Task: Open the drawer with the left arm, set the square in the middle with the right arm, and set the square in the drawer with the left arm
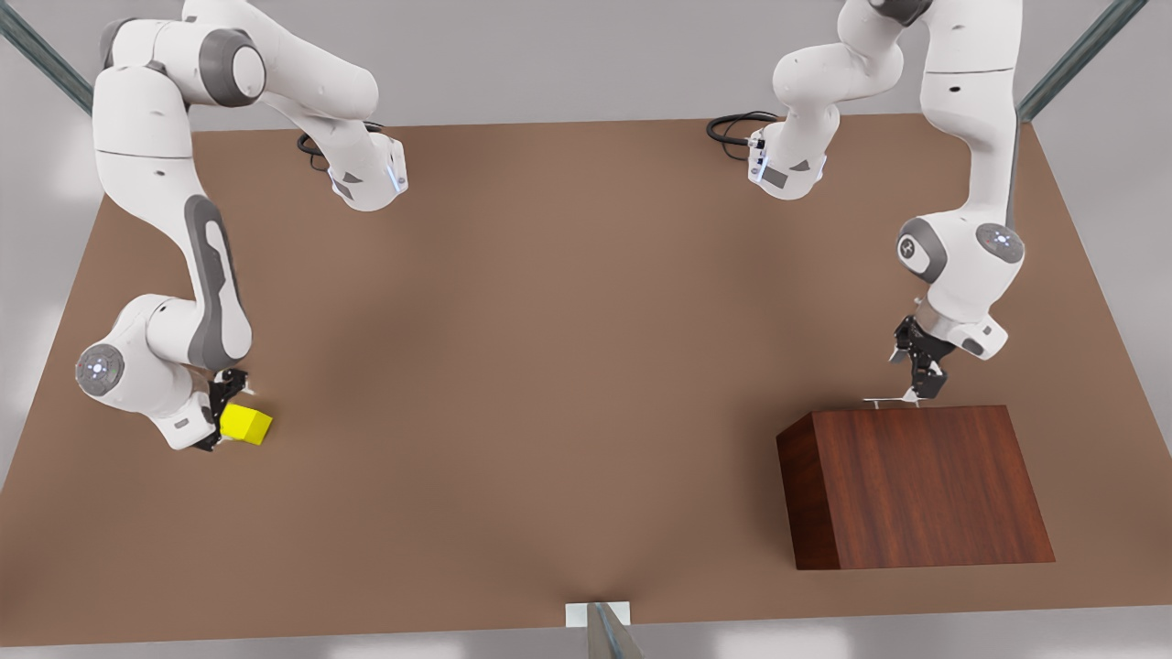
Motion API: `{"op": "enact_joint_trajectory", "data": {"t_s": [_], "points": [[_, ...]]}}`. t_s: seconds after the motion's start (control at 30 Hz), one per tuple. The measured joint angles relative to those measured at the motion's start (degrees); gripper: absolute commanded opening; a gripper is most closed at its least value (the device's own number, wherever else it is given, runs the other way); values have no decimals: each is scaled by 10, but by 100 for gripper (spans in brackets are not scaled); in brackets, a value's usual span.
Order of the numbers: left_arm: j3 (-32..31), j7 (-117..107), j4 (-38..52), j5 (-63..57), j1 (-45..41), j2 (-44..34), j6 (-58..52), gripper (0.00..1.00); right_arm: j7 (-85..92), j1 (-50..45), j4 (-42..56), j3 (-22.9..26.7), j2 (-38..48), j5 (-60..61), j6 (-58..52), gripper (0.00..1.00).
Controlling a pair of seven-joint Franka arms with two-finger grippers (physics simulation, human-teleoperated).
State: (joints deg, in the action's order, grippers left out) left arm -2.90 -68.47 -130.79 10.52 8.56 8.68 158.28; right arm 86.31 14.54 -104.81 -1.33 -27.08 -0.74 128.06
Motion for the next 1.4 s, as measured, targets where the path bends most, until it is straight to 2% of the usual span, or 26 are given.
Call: {"op": "enact_joint_trajectory", "data": {"t_s": [0.3, 0.6, 0.7, 0.77, 0.83, 0.97, 1.03, 1.2, 1.3, 1.4], "points": [[0, 0, 4, 2, 1, 33, 15, 100, 69, 7, -2, 21, -55, 2, 69, 100], [0, 1, -2, 2, 1, 19, -22, 100, 72, 14, -37, 23, -77, 2, 130, 100], [1, 1, -4, 2, 2, 9, -43, 100, 70, 15, -42, 23, -82, 2, 132, 78], [1, 0, -15, 2, 1, 1, -49, 100, 62, 14, -41, 23, -81, 2, 131, 75], [2, 0, -23, 2, 1, -2, -49, 100, 61, 14, -40, 23, -79, 2, 132, 65], [3, 0, -47, 3, 2, -20, -50, 100, 61, 14, -40, 22, -75, 2, 129, 66], [3, 0, -52, 2, 1, -23, -50, 100, 61, 14, -41, 22, -76, 2, 129, 62], [9, 0, -61, 2, 0, -34, -62, 100, 51, 14, -44, 17, -54, 1, 122, 62], [13, 0, -70, 2, 2, -44, -63, 100, 11, 9, -50, -5, -23, 1, 88, 62], [17, 0, -89, 2, 0, -62, -63, 100, -85, -53, -50, -17, 6, 2, 70, 62]]}}
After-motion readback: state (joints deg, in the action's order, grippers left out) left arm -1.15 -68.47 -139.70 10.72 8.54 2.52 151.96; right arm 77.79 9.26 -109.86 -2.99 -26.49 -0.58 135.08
